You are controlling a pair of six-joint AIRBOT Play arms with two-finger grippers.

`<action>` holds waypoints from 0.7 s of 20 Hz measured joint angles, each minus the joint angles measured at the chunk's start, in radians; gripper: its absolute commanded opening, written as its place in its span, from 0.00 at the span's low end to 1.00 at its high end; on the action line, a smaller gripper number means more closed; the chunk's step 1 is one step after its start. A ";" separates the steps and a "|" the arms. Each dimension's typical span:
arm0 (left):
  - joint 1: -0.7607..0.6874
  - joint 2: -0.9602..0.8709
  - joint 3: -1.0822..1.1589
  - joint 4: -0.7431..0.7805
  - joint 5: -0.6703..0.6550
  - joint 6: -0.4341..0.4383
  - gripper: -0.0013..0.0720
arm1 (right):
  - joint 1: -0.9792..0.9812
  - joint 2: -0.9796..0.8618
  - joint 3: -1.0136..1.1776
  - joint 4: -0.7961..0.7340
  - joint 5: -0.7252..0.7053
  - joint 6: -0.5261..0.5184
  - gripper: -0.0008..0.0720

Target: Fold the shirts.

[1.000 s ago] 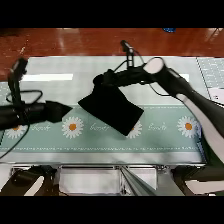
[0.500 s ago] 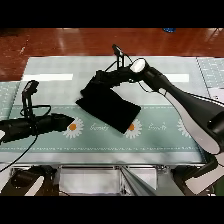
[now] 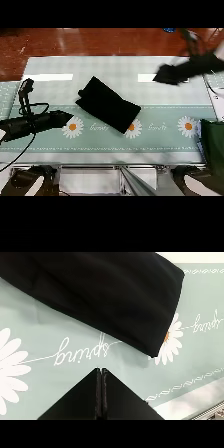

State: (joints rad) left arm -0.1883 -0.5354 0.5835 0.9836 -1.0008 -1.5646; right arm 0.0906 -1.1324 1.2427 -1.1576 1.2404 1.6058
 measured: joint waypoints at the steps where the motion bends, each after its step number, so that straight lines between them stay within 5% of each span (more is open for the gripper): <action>1: 0.000 0.000 0.000 0.000 0.001 -0.003 0.05 | -0.014 0.092 -0.119 -0.043 -0.053 0.054 0.57; 6: 0.000 0.000 0.000 0.000 0.008 -0.003 0.05 | 0.024 0.308 -0.628 0.044 -0.374 0.243 0.57; 14: 0.000 -0.015 -0.002 0.000 0.010 -0.003 0.05 | 0.217 0.021 -0.732 0.439 -0.652 0.112 0.57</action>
State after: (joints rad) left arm -0.1883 -0.5507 0.5816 0.9836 -0.9905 -1.5681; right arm 0.3073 -1.1110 0.5106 -0.7185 0.5884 1.7176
